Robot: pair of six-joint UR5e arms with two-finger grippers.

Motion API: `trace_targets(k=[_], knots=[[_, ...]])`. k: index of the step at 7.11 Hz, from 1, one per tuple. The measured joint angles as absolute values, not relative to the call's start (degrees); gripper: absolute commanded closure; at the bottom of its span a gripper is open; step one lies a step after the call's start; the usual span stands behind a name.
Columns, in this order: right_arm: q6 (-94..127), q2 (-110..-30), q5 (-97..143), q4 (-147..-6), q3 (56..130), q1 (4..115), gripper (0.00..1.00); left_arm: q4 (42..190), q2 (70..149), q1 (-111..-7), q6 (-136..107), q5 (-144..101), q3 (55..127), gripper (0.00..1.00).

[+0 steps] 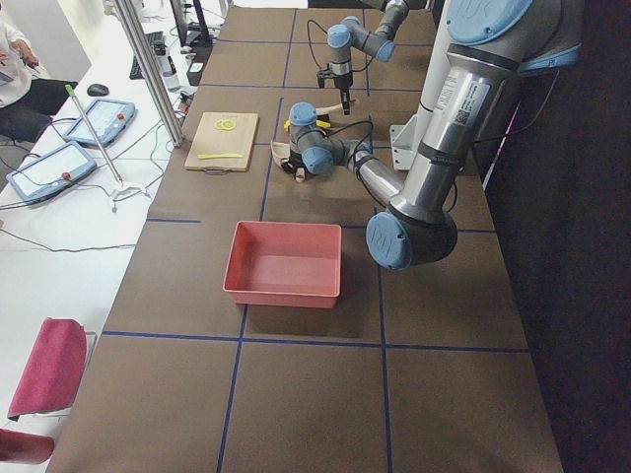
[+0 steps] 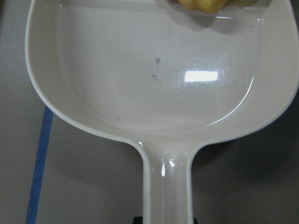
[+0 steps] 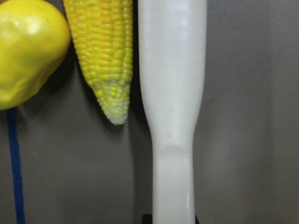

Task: Sweep and dump trash into bin
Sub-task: 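Sweep the ginger, potato and corn into the dustpan with the right gripper's brush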

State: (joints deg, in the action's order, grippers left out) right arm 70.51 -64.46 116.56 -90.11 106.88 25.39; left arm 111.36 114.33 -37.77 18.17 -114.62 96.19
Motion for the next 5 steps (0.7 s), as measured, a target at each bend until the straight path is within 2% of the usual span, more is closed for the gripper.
trace_targets(k=[5], knots=[[72.86,-60.22,116.45,-90.07,105.25,24.81,1.00,110.52,116.67,-32.83,13.11,-110.89,95.85,0.93]])
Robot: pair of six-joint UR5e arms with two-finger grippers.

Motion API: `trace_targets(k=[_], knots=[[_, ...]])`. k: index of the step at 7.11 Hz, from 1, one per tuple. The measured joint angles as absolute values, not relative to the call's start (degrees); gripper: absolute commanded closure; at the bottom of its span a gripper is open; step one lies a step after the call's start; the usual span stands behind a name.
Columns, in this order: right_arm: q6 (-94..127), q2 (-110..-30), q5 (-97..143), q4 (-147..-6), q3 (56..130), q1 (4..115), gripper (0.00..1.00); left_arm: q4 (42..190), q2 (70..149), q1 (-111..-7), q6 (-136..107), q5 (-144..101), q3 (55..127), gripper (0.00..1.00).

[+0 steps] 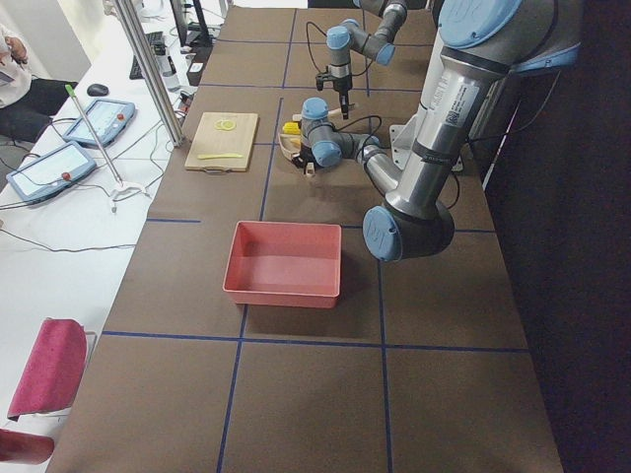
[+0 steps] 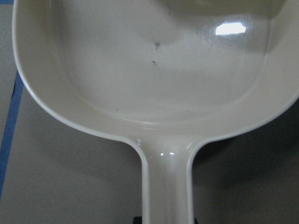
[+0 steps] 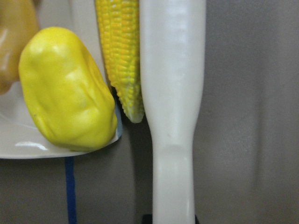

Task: Sweep and dump trash into bin
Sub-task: 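Sweep the ginger, potato and corn into the dustpan with the right gripper's brush, then lift the loaded dustpan with the left gripper while the right gripper draws the brush back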

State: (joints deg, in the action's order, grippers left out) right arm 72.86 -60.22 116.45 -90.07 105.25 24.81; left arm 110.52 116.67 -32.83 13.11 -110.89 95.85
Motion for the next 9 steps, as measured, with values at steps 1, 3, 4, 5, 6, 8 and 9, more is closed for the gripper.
trace_targets(k=[1,3,4,5,6,8,9], knots=[[73.00,-59.92,116.45,-89.97,105.11,24.75,1.00,110.43,117.23,-32.33,12.23,-110.73,95.73,0.93],[73.74,-59.10,116.40,-89.30,104.89,24.61,1.00,110.26,118.55,-31.88,10.74,-110.05,95.52,0.93],[74.13,-58.84,116.38,-88.53,104.31,24.57,1.00,110.21,119.09,-31.82,10.24,-109.72,95.40,0.93],[74.62,-58.62,116.41,-86.76,103.43,24.57,1.00,110.21,119.35,-31.77,10.03,-109.58,95.23,0.93],[75.27,-58.49,116.70,-85.13,103.13,24.91,1.00,110.30,119.39,-31.76,9.97,-109.57,95.07,0.93],[76.00,-59.19,119.48,-84.77,105.25,28.51,1.00,110.71,119.23,-31.86,9.95,-109.74,95.18,0.93],[76.11,-60.46,120.59,-85.71,107.41,30.94,1.00,110.97,119.12,-31.98,9.82,-109.82,95.49,0.93]])
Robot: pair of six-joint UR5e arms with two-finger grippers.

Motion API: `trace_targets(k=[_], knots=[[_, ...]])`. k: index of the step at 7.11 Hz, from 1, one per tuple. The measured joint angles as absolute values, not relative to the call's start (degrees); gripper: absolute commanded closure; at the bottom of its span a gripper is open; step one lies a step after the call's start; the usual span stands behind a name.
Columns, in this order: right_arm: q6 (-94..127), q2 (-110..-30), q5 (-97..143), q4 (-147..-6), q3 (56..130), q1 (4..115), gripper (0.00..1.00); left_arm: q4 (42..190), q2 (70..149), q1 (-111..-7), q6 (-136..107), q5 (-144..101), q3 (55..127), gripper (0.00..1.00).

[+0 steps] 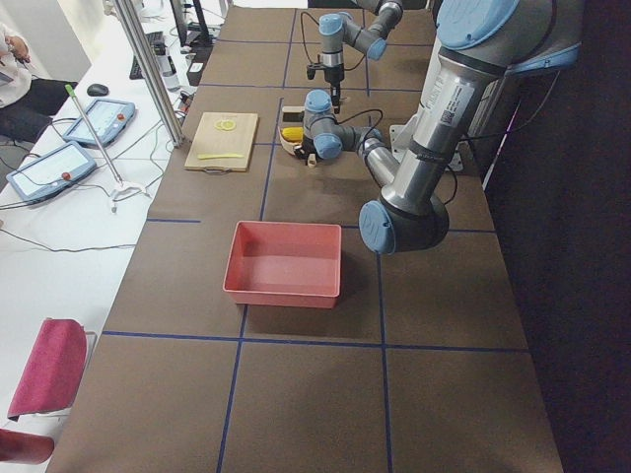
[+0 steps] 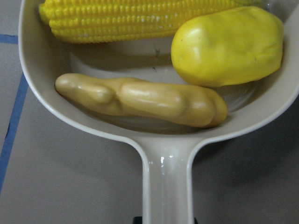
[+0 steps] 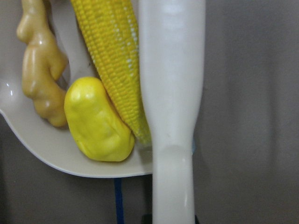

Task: Sweep and dump trash into bin
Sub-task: 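Lift the loaded dustpan with the left gripper while the right gripper draws the brush back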

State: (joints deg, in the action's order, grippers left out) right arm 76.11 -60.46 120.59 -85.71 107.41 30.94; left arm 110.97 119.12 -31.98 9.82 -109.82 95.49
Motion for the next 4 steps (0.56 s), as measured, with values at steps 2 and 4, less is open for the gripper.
trace_targets(k=[2,4], knots=[[75.97,-63.41,122.39,-90.29,113.43,35.43,1.00,111.60,118.97,-32.25,6.45,-110.00,95.98,0.94],[75.35,-66.74,123.05,-93.40,117.57,38.55,1.00,112.71,118.90,-32.99,1.89,-110.26,97.42,1.00]])
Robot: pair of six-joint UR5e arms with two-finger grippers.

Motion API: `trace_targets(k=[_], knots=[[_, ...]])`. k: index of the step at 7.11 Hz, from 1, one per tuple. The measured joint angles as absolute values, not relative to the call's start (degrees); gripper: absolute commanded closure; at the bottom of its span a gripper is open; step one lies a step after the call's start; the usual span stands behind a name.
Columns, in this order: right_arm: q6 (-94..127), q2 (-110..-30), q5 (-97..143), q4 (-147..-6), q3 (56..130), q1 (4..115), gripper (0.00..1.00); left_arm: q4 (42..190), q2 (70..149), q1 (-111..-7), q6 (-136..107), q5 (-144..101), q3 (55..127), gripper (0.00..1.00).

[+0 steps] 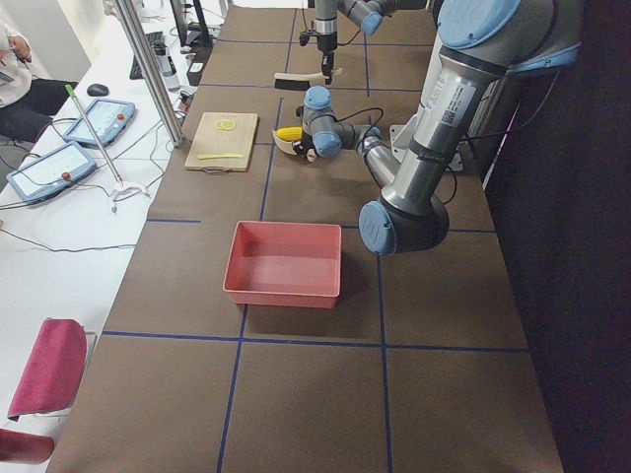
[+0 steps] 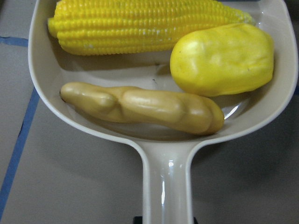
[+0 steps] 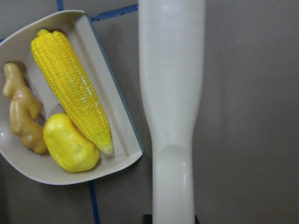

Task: Sweep and dump trash into bin
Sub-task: 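Lift the loaded dustpan with the left gripper while the right gripper draws the brush back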

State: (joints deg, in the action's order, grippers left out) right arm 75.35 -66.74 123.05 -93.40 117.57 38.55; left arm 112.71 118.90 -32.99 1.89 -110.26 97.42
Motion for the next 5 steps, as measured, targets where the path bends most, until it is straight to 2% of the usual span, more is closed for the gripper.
trace_targets(k=[5], knots=[[73.69,-69.74,123.11,-93.90,118.37,41.64,1.00,113.03,117.14,-37.42,-1.67,-112.71,104.00,1.00]])
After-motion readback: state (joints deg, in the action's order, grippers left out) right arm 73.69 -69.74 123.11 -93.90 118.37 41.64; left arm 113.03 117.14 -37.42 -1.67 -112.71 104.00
